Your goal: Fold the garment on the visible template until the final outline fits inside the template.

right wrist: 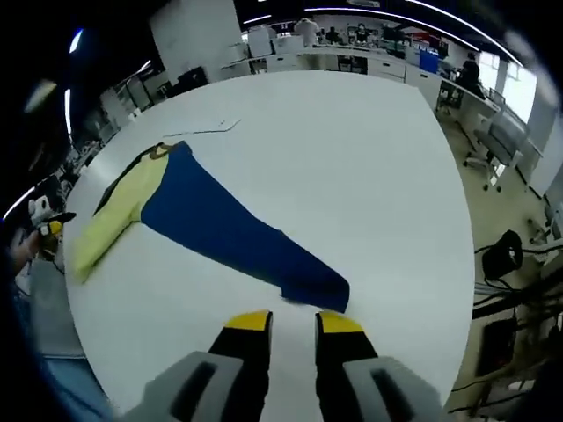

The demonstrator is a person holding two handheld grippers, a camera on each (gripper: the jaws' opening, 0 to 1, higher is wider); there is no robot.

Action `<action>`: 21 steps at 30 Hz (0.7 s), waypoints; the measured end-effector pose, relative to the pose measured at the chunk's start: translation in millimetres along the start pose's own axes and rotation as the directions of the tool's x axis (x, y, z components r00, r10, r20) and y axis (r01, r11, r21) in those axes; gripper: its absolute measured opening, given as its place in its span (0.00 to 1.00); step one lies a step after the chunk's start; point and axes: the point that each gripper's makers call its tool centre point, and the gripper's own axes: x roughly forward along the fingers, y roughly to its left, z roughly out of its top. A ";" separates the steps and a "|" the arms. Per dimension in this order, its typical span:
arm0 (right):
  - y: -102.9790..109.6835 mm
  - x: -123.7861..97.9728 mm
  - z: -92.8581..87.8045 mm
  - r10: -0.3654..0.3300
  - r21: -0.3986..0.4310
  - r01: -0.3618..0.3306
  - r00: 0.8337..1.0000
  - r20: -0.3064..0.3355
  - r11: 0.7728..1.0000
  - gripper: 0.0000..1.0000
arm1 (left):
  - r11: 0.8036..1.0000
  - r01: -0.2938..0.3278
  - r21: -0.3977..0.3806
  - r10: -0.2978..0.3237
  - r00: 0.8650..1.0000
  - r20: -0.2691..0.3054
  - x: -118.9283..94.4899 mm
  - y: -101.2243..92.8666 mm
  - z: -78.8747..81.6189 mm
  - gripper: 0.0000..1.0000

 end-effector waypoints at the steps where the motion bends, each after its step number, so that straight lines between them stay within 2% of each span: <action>1: 7.2 -0.3 2.1 -0.002 0.001 0.002 1.000 -0.001 1.000 0.14 | 1.000 -0.001 -0.001 0.001 1.000 0.000 -0.5 0.4 0.0 0.50; 5: 5.4 8.4 5.6 0.000 -0.007 0.000 1.000 0.014 1.000 0.14 | 1.000 -0.009 -0.008 0.009 1.000 0.006 -3.1 2.4 0.9 0.50; 8: 9.2 13.8 4.4 -0.013 -0.040 0.013 1.000 -0.001 0.999 0.13 | 1.000 -0.013 -0.017 0.014 1.000 0.009 -3.9 4.1 1.0 0.50; 13: 9.7 25.2 3.5 -0.015 -0.038 0.014 1.000 -0.007 0.999 0.12 | 1.000 -0.018 -0.022 0.018 1.000 0.006 -4.2 4.9 -0.2 0.50; 21: 5.5 27.3 3.0 -0.026 -0.038 0.025 1.000 -0.010 0.999 0.06 | 0.999 -0.022 -0.032 0.022 1.000 0.010 -4.3 7.6 -0.5 0.50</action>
